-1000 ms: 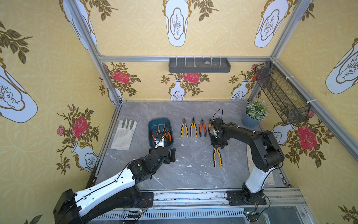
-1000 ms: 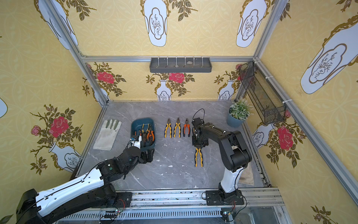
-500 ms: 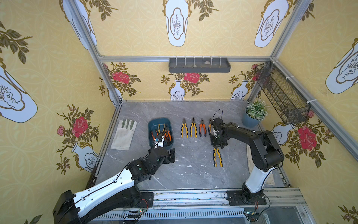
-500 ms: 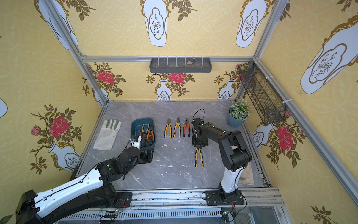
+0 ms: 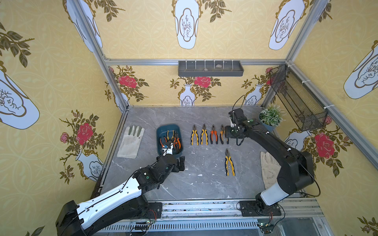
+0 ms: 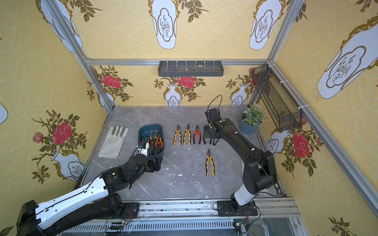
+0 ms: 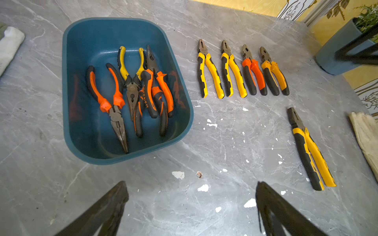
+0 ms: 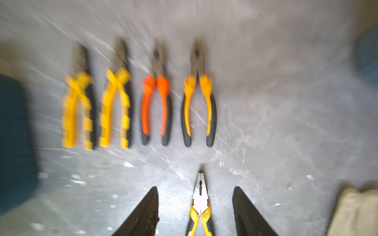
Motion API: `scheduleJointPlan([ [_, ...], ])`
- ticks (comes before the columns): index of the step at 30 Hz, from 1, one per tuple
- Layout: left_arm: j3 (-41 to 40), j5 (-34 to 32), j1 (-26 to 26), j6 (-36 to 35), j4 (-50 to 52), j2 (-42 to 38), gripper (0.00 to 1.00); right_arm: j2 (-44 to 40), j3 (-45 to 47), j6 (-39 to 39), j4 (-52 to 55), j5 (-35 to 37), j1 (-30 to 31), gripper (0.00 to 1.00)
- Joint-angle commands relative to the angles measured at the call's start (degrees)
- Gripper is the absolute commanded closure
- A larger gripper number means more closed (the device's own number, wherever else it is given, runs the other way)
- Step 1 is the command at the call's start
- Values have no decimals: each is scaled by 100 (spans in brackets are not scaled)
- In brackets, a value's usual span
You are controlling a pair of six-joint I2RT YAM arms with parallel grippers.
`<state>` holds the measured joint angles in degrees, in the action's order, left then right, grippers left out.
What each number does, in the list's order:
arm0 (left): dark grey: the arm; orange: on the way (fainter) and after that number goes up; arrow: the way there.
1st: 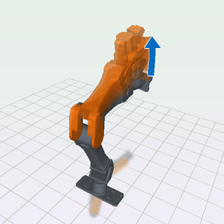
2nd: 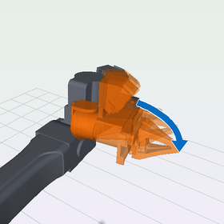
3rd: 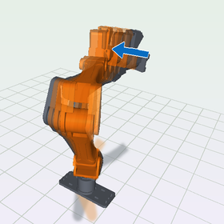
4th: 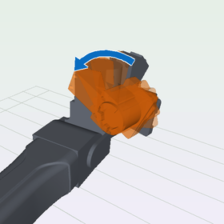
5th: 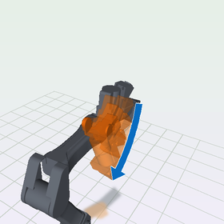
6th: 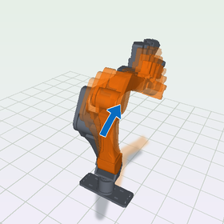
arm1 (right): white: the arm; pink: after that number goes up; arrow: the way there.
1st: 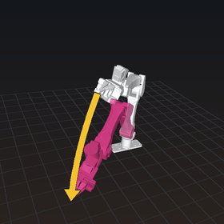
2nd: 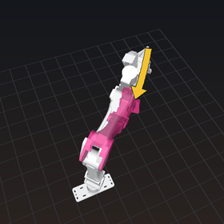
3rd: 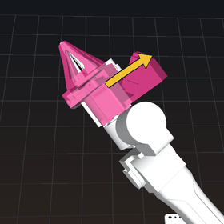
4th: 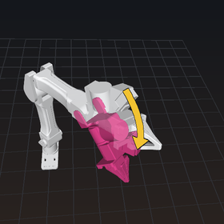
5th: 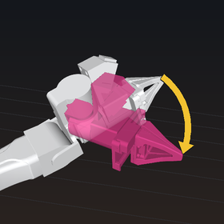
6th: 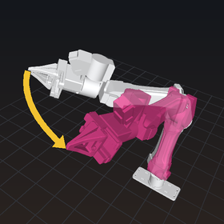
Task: Take the pliers out of the storage box
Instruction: Place the pliers at the center of the board, then pick up the pliers from the storage box.
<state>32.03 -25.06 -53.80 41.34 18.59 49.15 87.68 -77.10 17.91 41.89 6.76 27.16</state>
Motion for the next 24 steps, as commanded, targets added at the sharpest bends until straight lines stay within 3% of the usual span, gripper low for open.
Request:
scheduleJointPlan([
  [1, -7, -17, 1, -66, 31, -8, 1, -632, 83, -120, 88, 146, 224, 45],
  [9, -145, -275, 92, 31, -177, 56, 1, -2342, 2344, -55, -2372, -882, 1280, 47],
  [15, 396, -593, 392, -116, -136, 639, 1, -2424, 3307, 207, -3131, -111, 2010, 47],
  [24, 1246, 616, 1947, -119, 483, 1630, 1, -2669, 3988, 476, -3681, 670, 2518, 46],
])
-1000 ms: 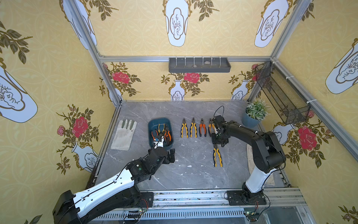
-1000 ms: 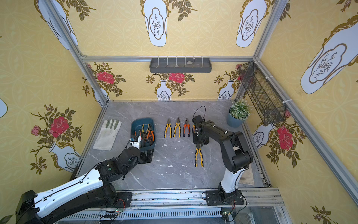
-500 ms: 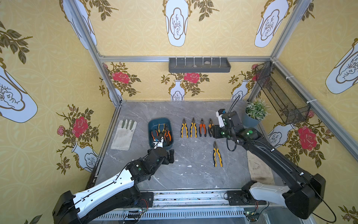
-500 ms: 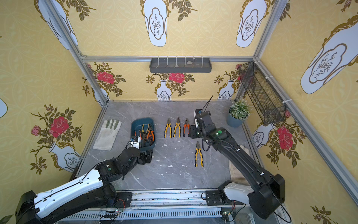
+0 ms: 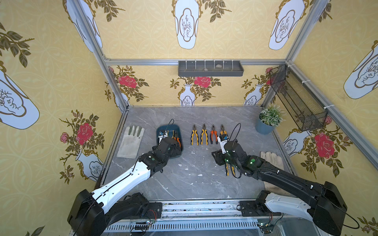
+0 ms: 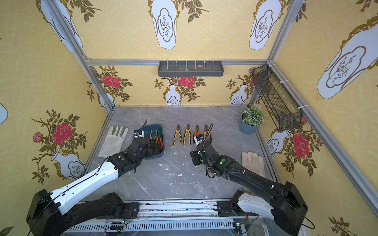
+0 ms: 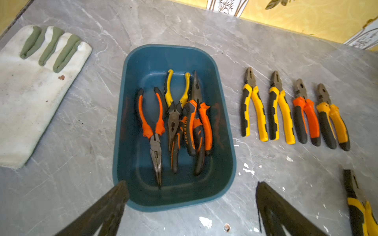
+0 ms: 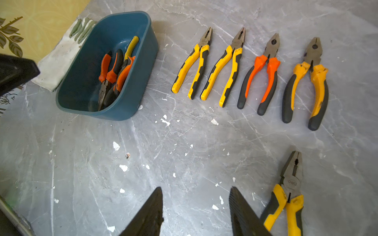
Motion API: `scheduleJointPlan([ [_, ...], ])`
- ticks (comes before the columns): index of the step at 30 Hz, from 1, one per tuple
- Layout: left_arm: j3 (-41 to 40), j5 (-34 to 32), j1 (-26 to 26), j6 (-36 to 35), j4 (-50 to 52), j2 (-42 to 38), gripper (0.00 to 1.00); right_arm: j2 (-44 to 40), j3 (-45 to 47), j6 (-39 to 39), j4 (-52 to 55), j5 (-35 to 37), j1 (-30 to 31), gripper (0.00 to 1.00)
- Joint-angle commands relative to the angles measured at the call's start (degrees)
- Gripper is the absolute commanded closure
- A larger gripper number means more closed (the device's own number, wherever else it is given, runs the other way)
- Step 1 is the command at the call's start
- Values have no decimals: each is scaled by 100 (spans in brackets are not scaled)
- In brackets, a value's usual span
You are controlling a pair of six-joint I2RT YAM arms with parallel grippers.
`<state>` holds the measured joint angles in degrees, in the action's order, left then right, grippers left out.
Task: Take the pliers out of the storage box
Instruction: Pick up the pliers from the storage box.
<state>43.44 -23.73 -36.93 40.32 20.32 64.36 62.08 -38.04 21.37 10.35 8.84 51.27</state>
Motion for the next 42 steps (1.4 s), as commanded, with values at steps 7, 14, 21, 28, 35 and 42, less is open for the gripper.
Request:
scheduleJointPlan([
  [7, 658, 925, 762, -255, 794, 604, 1, -56, 180, 255, -564, 669, 143, 44],
  [14, 996, 1080, 1024, -614, 595, 1334, 1, 469, -97, 170, -455, 487, 158, 43],
  [21, 1337, 1607, 1557, -877, 137, 2211, 0, 306, 44, 253, -554, 493, 125, 43],
  [28, 1729, 1722, 1565, -1009, 174, 3168, 4, 418, -14, 291, -519, 543, 99, 43],
  [35, 1725, 1792, 1565, -979, 234, 3499, 9, 427, 9, 337, -516, 515, 33, 43],
  [42, 1997, 1499, 1471, -1056, 703, 3710, 30, 427, 22, 381, -512, 373, -100, 43],
])
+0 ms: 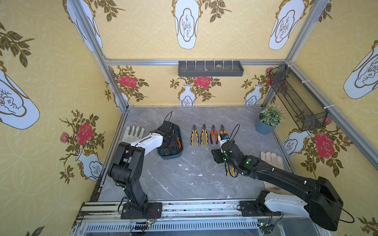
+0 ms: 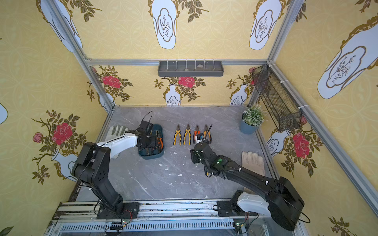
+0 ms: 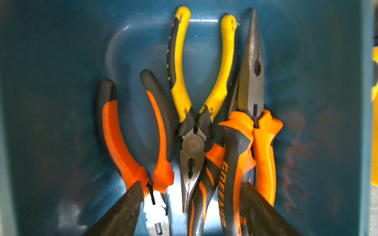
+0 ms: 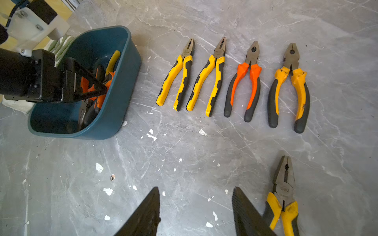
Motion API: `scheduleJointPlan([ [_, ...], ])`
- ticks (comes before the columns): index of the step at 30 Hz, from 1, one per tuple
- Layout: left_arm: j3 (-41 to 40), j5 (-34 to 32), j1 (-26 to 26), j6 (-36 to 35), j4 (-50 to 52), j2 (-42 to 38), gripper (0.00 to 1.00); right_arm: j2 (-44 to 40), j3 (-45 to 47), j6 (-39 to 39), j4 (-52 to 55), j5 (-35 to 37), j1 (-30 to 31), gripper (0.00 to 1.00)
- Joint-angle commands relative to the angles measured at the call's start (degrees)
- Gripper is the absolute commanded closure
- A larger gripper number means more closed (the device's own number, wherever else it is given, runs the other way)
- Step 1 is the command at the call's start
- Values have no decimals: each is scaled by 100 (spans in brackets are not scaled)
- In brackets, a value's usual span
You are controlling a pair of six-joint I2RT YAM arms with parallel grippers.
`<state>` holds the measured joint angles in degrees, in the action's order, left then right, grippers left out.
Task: Take the pliers out of the storage box
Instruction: Pick up the pliers from the storage box.
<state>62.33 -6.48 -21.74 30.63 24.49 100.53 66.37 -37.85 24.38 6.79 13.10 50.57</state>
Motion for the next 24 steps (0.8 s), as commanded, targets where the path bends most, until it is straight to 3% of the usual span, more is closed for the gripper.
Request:
scheduleJointPlan([
  [1, 173, -308, -100, -113, 371, 151, 31, -9, 18, 97, -161, -53, -52, 43],
  [8, 460, -712, -487, -141, 723, 464, 41, -104, 97, 156, -184, -237, -246, 43],
  [12, 494, -736, -524, -85, 750, 602, 57, -162, 134, 177, -188, -299, -304, 43],
  [17, 550, -763, -599, -75, 785, 729, 59, -194, 163, 183, -198, -337, -344, 43],
  [24, 602, -758, -606, -14, 832, 800, 79, -202, 160, 185, -196, -352, -354, 43],
])
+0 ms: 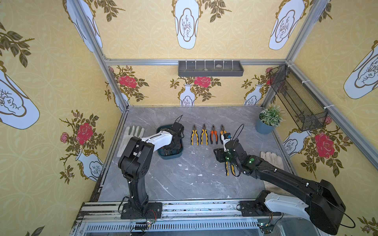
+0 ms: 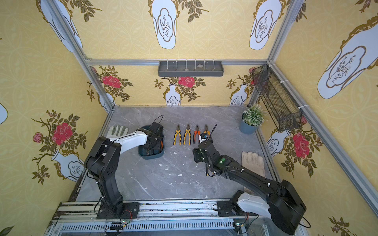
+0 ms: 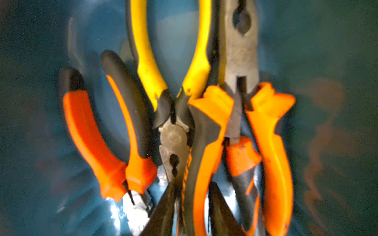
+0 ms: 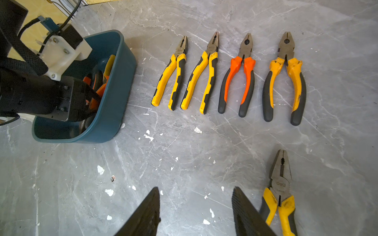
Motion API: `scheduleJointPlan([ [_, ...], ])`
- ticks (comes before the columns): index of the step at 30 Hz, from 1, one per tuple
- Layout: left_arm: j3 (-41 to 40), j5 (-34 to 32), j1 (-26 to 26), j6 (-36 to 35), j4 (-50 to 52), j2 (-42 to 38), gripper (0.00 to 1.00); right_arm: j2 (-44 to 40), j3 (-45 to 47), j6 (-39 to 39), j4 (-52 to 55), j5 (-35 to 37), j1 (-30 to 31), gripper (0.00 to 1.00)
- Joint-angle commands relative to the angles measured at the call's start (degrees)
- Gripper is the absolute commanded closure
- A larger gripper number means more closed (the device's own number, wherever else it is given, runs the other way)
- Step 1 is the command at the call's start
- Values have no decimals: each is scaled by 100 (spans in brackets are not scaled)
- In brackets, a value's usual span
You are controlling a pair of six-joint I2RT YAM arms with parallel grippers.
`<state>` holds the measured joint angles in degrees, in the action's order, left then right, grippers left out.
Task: Take the pliers out of the storage box
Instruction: Pick up the pliers from the storage box.
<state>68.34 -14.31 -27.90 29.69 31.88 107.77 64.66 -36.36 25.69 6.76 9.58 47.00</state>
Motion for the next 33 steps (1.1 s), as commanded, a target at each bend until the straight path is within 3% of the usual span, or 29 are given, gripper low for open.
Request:
scheduleJointPlan([
  [1, -9, 16, 12, 93, 86, 49, 82, -29, 7, 61, -193, 0, 0, 43],
  [8, 48, -84, 3, 32, 244, -233, 100, 28, -12, 60, -177, -14, 0, 43],
  [33, -472, -352, -188, -104, 162, -1495, 100, 98, -84, 71, -105, 0, -6, 44],
])
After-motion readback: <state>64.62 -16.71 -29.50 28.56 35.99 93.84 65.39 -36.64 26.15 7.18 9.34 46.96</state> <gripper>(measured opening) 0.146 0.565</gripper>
